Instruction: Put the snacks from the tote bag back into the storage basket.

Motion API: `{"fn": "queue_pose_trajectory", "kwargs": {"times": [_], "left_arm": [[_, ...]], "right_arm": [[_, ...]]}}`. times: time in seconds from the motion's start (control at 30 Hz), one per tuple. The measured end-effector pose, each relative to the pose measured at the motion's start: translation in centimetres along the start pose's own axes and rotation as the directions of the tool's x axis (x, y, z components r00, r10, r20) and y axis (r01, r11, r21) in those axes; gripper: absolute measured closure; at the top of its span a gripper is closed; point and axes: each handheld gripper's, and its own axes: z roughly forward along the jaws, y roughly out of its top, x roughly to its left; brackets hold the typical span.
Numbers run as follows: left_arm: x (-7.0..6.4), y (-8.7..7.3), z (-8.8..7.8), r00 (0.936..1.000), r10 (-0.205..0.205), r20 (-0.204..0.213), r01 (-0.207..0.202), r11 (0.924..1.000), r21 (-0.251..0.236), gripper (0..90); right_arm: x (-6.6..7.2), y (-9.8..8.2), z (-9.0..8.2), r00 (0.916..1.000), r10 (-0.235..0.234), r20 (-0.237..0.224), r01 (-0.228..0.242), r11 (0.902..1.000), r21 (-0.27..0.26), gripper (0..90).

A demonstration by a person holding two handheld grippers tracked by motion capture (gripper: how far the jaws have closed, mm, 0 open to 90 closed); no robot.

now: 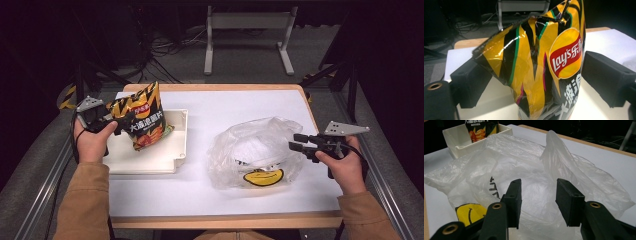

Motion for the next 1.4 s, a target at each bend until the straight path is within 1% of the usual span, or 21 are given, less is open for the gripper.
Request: {"fn": "queue_pose_trajectory", "kwargs": {"times": [0.07,0.2,0.27,0.37,0.47,0.53,0.57,0.63,0.7,0.8,0.87,1.0,1.07,1.13,1.2,1.23,1.27,1.3,1.33,1.37,1.4], "left_arm": [[-0.1,0.1,-0.4,0.9999,-0.015,-0.002,0.015,0.9997,-0.020,10.4],[-0.2,0.4,-1.1,0.9996,-0.024,-0.014,0.023,0.9987,-0.045,10.0],[-0.3,1.0,-1.8,0.9994,-0.015,-0.032,0.013,0.9976,-0.068,10.0],[-0.5,1.5,-2.7,0.9996,-0.020,-0.020,0.018,0.9948,-0.100,10.1],[-1.1,1.9,-3.4,1.0000,0.001,-0.009,-0.003,0.9931,-0.118,10.2],[-1.4,2.1,-3.8,0.9999,0.010,0.010,-0.009,0.9943,-0.106,10.5],[-1.4,2.1,-3.8,0.9999,0.010,0.010,-0.009,0.9943,-0.106,10.6],[-2.1,2.2,-4.6,0.9991,0.037,0.019,-0.034,0.9916,-0.125,11.0],[-2.8,2.2,-5.2,0.9978,0.057,0.033,-0.052,0.9903,-0.129,11.3],[-4.0,2.2,-6.0,0.9922,0.105,0.068,-0.096,0.9879,-0.122,11.8],[-4.3,2.1,-6.2,0.9908,0.110,0.078,-0.100,0.9877,-0.120,12.2],[-5.7,1.5,-6.8,0.9809,0.142,0.133,-0.129,0.9859,-0.106,13.9],[-6.3,1.1,-7.0,0.9736,0.149,0.173,-0.134,0.9862,-0.097,18.8],[-6.8,0.8,-7.1,0.9675,0.168,0.189,-0.154,0.9840,-0.090,20.2],[-7.2,0.3,-7.2,0.9607,0.180,0.211,-0.167,0.9827,-0.081,26.1],[-7.3,0.0,-7.2,0.9587,0.184,0.217,-0.172,0.9824,-0.073,27.4],[-7.3,0.0,-7.2,0.9587,0.184,0.217,-0.172,0.9824,-0.073,32.0],[-7.4,-0.3,-7.2,0.9564,0.193,0.219,-0.180,0.9806,-0.078,36.1],[-7.4,-0.4,-7.2,0.9547,0.201,0.219,-0.187,0.9788,-0.084,36.9],[-7.3,-0.7,-7.1,0.9548,0.200,0.220,-0.186,0.9790,-0.084,36.9],[-7.3,-1.0,-7.1,0.9554,0.193,0.224,-0.179,0.9806,-0.079,40.0]], "right_arm": [[0.0,0.0,0.0,1.0000,0.000,0.000,0.000,1.0000,0.000,56.0],[0.0,0.0,0.0,1.0000,-0.002,0.001,0.002,1.0000,0.000,55.2],[0.0,0.1,0.0,1.0000,-0.004,-0.001,0.004,1.0000,-0.001,55.0],[0.1,0.1,0.0,1.0000,-0.005,-0.002,0.004,1.0000,-0.002,55.0],[0.0,0.1,0.0,1.0000,-0.004,-0.001,0.004,1.0000,-0.003,55.0],[0.0,0.1,0.1,1.0000,-0.007,-0.002,0.007,1.0000,0.000,55.1],[0.0,0.1,0.1,1.0000,-0.009,-0.002,0.009,1.0000,0.000,55.2],[0.0,0.1,0.2,0.9999,-0.013,-0.001,0.013,0.9999,0.001,55.7],[0.1,0.2,0.3,0.9998,-0.017,-0.006,0.017,0.9999,0.002,56.1],[0.1,0.1,0.4,0.9997,-0.023,-0.008,0.023,0.9997,0.007,56.6],[0.1,0.1,0.4,0.9997,-0.023,-0.009,0.023,0.9997,0.006,56.8],[0.0,0.2,0.2,0.9997,-0.023,-0.007,0.023,0.9997,0.001,58.2],[0.0,0.1,0.2,0.9995,-0.030,-0.009,0.030,0.9995,0.009,59.9],[0.0,0.1,0.3,0.9993,-0.036,-0.012,0.036,0.9992,0.014,61.4],[0.1,0.1,0.4,0.9990,-0.041,-0.018,0.041,0.9990,0.018,63.6],[0.1,0.1,0.4,0.9988,-0.045,-0.023,0.045,0.9988,0.020,64.7],[0.1,0.1,0.4,0.9988,-0.045,-0.023,0.045,0.9988,0.020,64.7],[0.1,0.1,0.4,0.9982,-0.054,-0.026,0.054,0.9982,0.025,67.1],[0.1,0.1,0.4,0.9981,-0.055,-0.028,0.055,0.9982,0.025,67.8],[0.1,0.1,0.4,0.9981,-0.055,-0.028,0.055,0.9982,0.025,67.8],[0.1,0.1,0.4,0.9981,-0.050,-0.036,0.051,0.9984,0.024,70.2]]}}
